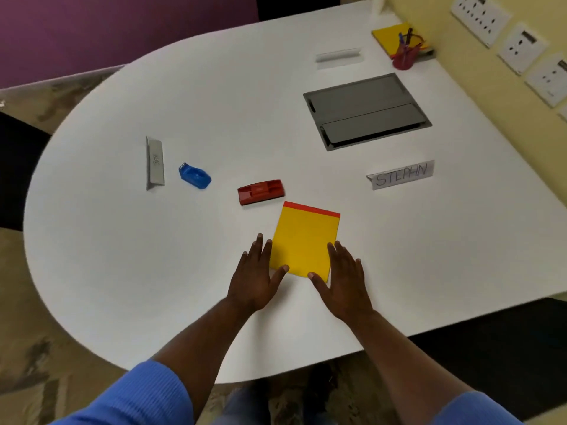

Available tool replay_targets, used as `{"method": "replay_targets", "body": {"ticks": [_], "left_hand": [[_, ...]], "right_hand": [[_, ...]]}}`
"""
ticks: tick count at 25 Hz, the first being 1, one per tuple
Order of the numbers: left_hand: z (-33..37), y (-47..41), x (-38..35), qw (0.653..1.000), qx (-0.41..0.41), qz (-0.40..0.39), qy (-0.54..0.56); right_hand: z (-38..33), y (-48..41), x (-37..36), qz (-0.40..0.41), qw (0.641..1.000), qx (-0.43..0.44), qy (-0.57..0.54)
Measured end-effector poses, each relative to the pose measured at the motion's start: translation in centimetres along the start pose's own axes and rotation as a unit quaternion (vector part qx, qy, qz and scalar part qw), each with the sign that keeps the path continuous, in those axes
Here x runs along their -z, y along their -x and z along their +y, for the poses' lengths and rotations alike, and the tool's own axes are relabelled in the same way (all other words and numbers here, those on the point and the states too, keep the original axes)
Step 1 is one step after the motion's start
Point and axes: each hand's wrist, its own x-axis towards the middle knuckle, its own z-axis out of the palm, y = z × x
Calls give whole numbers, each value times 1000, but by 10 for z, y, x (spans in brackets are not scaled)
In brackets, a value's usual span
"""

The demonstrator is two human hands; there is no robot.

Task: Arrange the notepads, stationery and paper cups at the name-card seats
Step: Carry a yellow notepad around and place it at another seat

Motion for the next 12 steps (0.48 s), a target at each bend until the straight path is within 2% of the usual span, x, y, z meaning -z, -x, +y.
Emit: {"method": "replay_targets", "body": {"ticks": [6,12], "left_hand": [[24,-46,-44,992,100,-37,70],[30,-67,-59,972,176,-2,158]], "right_hand": [[35,-29,-18,-41,999,-30,12],[33,-42,-43,-51,995,-84,-4]]}}
